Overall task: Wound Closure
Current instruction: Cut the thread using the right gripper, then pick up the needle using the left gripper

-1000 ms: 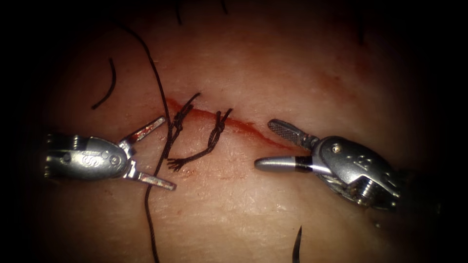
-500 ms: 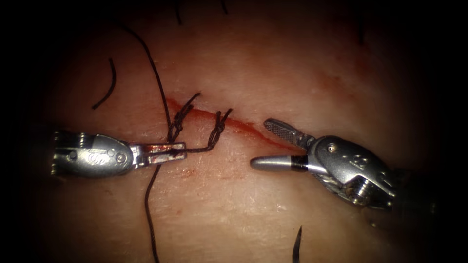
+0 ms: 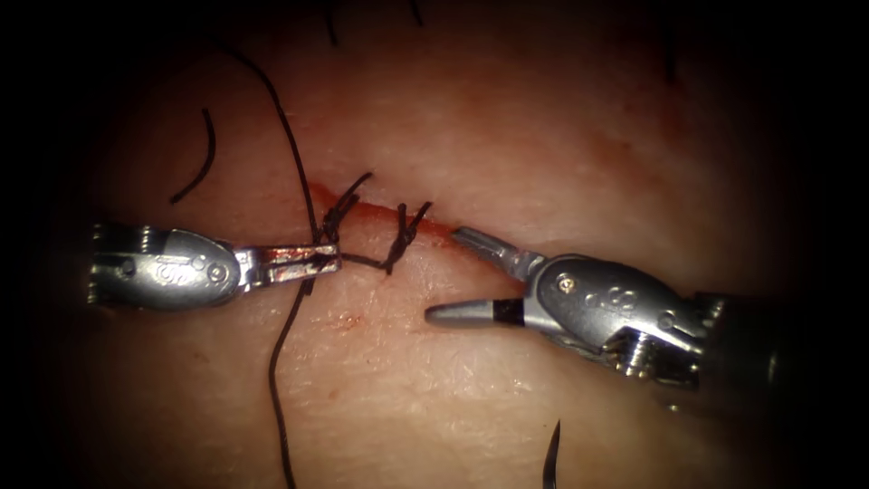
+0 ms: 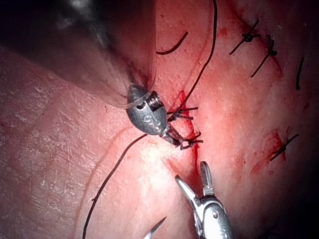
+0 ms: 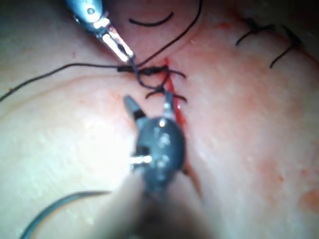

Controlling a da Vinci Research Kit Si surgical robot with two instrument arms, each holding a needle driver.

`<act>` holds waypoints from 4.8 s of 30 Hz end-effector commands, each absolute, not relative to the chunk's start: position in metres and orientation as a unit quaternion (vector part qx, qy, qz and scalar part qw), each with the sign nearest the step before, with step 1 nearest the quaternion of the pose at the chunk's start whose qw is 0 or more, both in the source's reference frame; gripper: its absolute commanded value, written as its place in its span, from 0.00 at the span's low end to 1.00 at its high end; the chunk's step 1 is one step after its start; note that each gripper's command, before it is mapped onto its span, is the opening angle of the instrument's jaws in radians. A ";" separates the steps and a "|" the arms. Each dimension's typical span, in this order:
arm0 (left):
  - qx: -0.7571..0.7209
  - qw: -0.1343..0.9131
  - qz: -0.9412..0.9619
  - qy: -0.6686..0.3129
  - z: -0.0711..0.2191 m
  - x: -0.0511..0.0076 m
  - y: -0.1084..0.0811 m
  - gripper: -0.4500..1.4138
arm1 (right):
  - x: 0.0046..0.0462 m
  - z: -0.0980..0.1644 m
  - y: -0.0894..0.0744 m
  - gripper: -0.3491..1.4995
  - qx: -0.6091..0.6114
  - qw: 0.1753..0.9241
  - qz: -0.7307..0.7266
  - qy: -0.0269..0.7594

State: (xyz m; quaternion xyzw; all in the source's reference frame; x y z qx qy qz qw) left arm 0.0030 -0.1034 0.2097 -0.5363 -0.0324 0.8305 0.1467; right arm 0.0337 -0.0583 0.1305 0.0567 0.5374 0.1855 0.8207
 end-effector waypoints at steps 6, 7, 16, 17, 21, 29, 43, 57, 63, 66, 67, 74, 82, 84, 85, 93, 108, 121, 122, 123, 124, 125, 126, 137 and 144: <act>-0.536 0.142 0.832 -0.032 0.209 0.0018 -0.103 0.00 | 0.0364 0.131 -0.058 0.92 0.023 0.829 0.148 0.539; -0.536 0.140 0.832 -0.031 0.209 0.0017 -0.103 0.00 | 0.0367 0.131 -0.058 0.92 0.017 0.831 0.146 0.537; -0.539 0.133 0.831 -0.033 0.208 0.0006 -0.102 0.00 | 0.0404 0.132 -0.056 0.91 -0.008 0.839 0.136 0.527; -0.539 0.133 0.831 -0.032 0.208 0.0006 -0.102 0.00 | 0.0408 0.132 -0.056 0.91 -0.008 0.839 0.136 0.527; -0.540 0.132 0.831 -0.033 0.208 0.0006 -0.102 0.00 | 0.0416 0.133 -0.056 0.92 -0.009 0.842 0.130 0.524; -0.541 0.131 0.830 -0.033 0.208 0.0004 -0.102 0.00 | 0.0435 0.134 -0.056 0.92 -0.009 0.842 0.128 0.524; -0.542 0.129 0.830 -0.033 0.208 0.0005 -0.103 0.00 | 0.0431 0.134 -0.056 0.00 -0.005 0.836 0.118 0.536; -0.518 0.147 0.843 -0.003 0.207 0.0102 -0.103 0.00 | 0.0383 0.132 -0.057 0.98 0.008 0.833 0.144 0.535; -0.505 0.162 0.848 0.015 0.208 0.0161 -0.102 0.00 | 0.0338 0.131 -0.056 0.98 -0.006 0.832 0.159 0.531; -0.495 0.169 0.852 0.022 0.209 0.0177 -0.101 0.00 | 0.0323 0.130 -0.056 0.98 -0.012 0.831 0.169 0.529; -0.486 0.174 0.856 0.030 0.209 0.0182 -0.101 0.00 | 0.0320 0.130 -0.056 0.98 -0.014 0.832 0.173 0.528; -0.477 0.195 0.856 0.045 0.214 0.0198 -0.100 0.00 | 0.0312 0.130 -0.056 0.98 -0.021 0.834 0.182 0.520; -0.465 0.226 0.855 0.028 0.222 0.0204 -0.100 0.00 | 0.0313 0.130 -0.056 0.98 -0.021 0.833 0.184 0.521; -0.461 0.232 0.856 0.022 0.224 0.0206 -0.101 0.00 | 0.0313 0.130 -0.056 0.98 -0.022 0.833 0.184 0.521; -0.459 0.236 0.856 0.020 0.224 0.0207 -0.101 0.01 | 0.0313 0.130 -0.056 0.98 -0.022 0.833 0.184 0.521; -0.448 0.287 0.847 0.007 0.224 0.0235 -0.101 0.91 | 0.0313 0.130 -0.057 0.98 -0.019 0.831 0.189 0.522; -0.426 0.322 0.845 -0.011 0.220 0.0283 -0.103 0.82 | 0.0310 0.130 -0.057 0.98 -0.018 0.830 0.192 0.523; -0.532 0.346 0.768 -0.092 0.214 0.0199 -0.103 0.78 | 0.0311 0.130 -0.057 0.98 -0.019 0.829 0.192 0.524; -0.518 0.329 0.783 -0.097 0.214 0.0193 -0.103 0.78 | 0.0311 0.130 -0.057 0.98 -0.019 0.829 0.192 0.524; -0.493 0.311 0.805 -0.112 0.213 0.0185 -0.104 0.77 | 0.0311 0.130 -0.057 0.98 -0.019 0.829 0.192 0.524; -0.470 0.294 0.823 -0.124 0.213 0.0179 -0.104 0.77 | 0.0312 0.130 -0.057 0.98 -0.019 0.829 0.192 0.524; -0.448 0.282 0.837 -0.137 0.213 0.0175 -0.104 0.77 | 0.0312 0.130 -0.057 0.98 -0.019 0.829 0.192 0.524; -0.421 0.269 0.853 -0.149 0.212 0.0171 -0.105 0.77 | 0.0312 0.130 -0.057 0.98 -0.019 0.829 0.192 0.524; -0.450 0.260 0.837 -0.170 0.205 0.0141 -0.107 0.74 | 0.0302 0.130 -0.056 0.98 -0.015 0.826 0.195 0.529; -0.531 0.232 0.794 -0.186 0.202 0.0031 -0.110 0.74 | 0.0265 0.129 -0.055 0.92 -0.010 0.815 0.200 0.544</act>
